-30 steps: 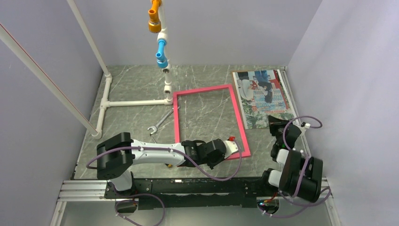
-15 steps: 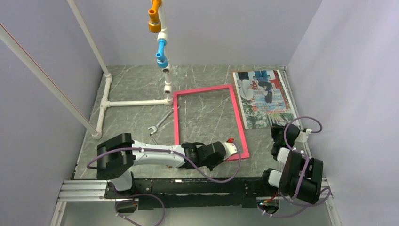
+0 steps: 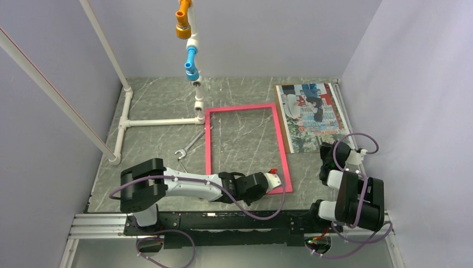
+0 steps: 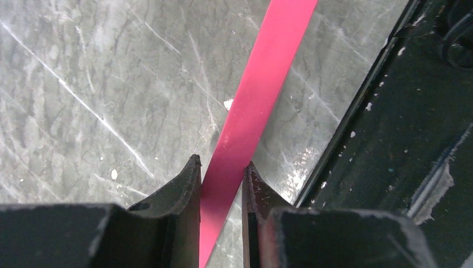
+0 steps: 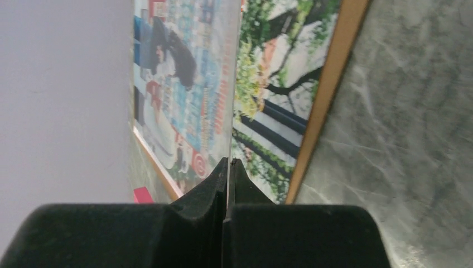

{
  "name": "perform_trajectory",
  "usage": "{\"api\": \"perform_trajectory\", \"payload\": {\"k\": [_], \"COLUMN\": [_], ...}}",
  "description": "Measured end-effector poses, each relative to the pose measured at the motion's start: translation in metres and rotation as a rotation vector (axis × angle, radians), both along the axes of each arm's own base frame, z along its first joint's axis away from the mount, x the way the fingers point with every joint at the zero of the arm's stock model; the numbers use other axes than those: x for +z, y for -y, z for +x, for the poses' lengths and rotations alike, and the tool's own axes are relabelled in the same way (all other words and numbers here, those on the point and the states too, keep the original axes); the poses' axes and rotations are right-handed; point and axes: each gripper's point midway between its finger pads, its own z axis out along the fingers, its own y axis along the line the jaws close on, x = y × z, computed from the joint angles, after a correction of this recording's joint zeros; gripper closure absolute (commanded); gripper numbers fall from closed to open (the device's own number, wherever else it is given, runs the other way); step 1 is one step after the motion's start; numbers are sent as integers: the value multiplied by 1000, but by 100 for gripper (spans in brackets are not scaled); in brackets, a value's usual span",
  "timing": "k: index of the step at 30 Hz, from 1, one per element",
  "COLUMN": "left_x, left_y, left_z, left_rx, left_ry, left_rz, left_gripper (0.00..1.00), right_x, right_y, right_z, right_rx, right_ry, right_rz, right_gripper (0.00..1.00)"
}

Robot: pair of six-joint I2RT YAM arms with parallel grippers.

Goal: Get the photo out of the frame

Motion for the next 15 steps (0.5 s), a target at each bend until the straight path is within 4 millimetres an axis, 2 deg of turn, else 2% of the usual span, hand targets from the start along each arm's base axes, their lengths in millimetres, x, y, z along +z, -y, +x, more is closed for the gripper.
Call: {"api": "perform_trajectory", "payload": {"k": [3, 6, 12, 15], "left_x": [-11, -20, -26, -26], "left_y": [3, 4, 4, 4], "left_z": [1, 1, 1, 1], "left_rx": [-2, -6, -7, 4], "left_ry": [-6, -9, -14, -19], "left_rz": [35, 66, 82, 80], "left_gripper": [100, 94, 69, 59], "right_x": [-15, -24, -26, -27], "right_y": [-2, -4, -4, -4], "right_z": [-3, -3, 4, 10], "right_rx": [5, 11, 19, 27], "right_ry": [-27, -43, -33, -25], "right_rz": [9, 15, 14, 15], "right_gripper": [100, 100, 100, 100]}}
